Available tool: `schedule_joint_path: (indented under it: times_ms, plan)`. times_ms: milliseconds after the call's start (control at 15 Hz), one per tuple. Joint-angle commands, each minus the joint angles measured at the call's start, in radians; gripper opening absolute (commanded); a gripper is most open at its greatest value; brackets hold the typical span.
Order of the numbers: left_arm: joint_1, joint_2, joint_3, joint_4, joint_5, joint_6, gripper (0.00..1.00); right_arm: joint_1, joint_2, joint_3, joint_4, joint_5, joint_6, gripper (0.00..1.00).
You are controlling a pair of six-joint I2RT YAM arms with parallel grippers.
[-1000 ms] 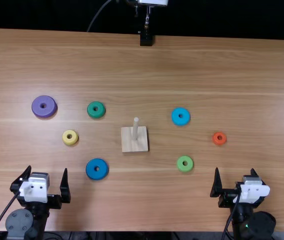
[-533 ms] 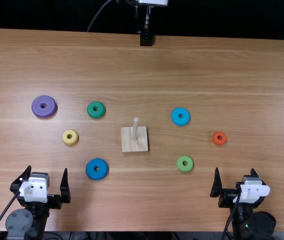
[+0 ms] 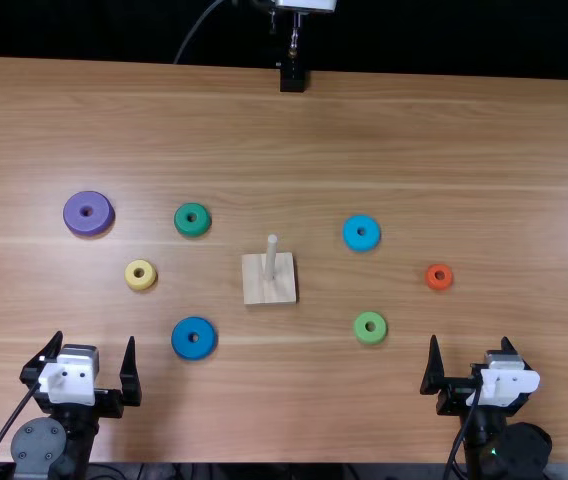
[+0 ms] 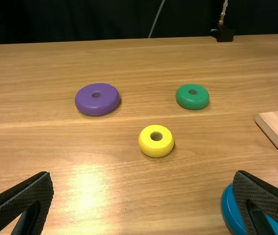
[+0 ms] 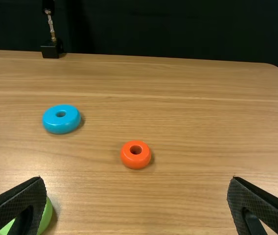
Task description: Build the Hanoi tower: stack the rings onto the peg from bottom to top in this color order: purple, dark blue, light blue, dark green, light green, yellow, orange.
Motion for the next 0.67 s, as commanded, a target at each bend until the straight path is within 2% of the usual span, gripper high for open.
schedule_joint_path:
  times_ms: [0, 133, 267, 467, 600]
  plan:
    - [0.001, -0.012, -0.104, -0.071, 0.013, 0.010, 1.00, -0.008, -0.013, -0.080, -0.038, -0.007, 0.001, 1.00]
    - [-0.002, -0.012, -0.076, -0.066, 0.013, 0.010, 1.00, -0.008, -0.013, -0.080, -0.038, -0.007, 0.001, 1.00]
    - [-0.001, 0.023, 0.088, -0.068, 0.030, 0.018, 1.00, -0.008, -0.013, -0.080, -0.038, -0.007, 0.001, 1.00]
    - [0.019, 0.209, 0.291, -0.075, 0.041, 0.014, 1.00, -0.008, -0.013, -0.080, -0.038, -0.007, 0.001, 1.00]
    - [0.033, 0.382, 0.507, -0.086, 0.026, 0.019, 1.00, -0.008, -0.013, -0.080, -0.038, -0.007, 0.001, 1.00]
